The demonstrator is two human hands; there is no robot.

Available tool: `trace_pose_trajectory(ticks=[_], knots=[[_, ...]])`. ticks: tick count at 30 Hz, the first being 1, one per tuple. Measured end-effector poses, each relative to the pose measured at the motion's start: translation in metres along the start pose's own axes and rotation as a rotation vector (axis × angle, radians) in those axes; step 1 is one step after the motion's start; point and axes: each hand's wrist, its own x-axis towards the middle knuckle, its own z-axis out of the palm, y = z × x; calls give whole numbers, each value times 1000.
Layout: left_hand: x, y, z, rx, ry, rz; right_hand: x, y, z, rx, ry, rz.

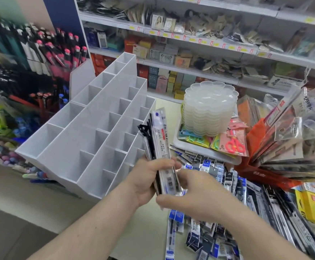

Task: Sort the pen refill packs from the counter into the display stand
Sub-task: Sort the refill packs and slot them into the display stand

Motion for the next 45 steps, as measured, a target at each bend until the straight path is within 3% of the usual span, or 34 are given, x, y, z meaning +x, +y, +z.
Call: trace_pose_trajectory(ticks=[1, 3, 6, 10, 13, 22, 29, 39, 45], knots=[[-2, 3, -3, -20, -54, -2, -2, 3, -8, 4, 30, 12], [-4, 7, -8, -4, -130, 12, 1, 8, -16, 155, 254, -5], [-4, 5, -10, 140, -131, 46, 10, 1, -16, 432, 490, -130], [-3, 2, -9, 240, -133, 83, 21, -11, -3, 401, 451, -167], [-6, 3, -14, 248, -200, 100, 26, -9, -4, 536, 424, -114], [-12, 10, -24, 73, -259, 29, 24, -12, -5, 806, 323, -157], [-12, 11, -23, 94, -127, 13, 22, -16, 1, 967, 258, -119], [-9, 27, -32, 103, -54, -58, 36, -8, 9, 1140, 335, -28], [-1, 60, -33, 245, 151, 78, 61, -20, 1, 1115, 332, -71]])
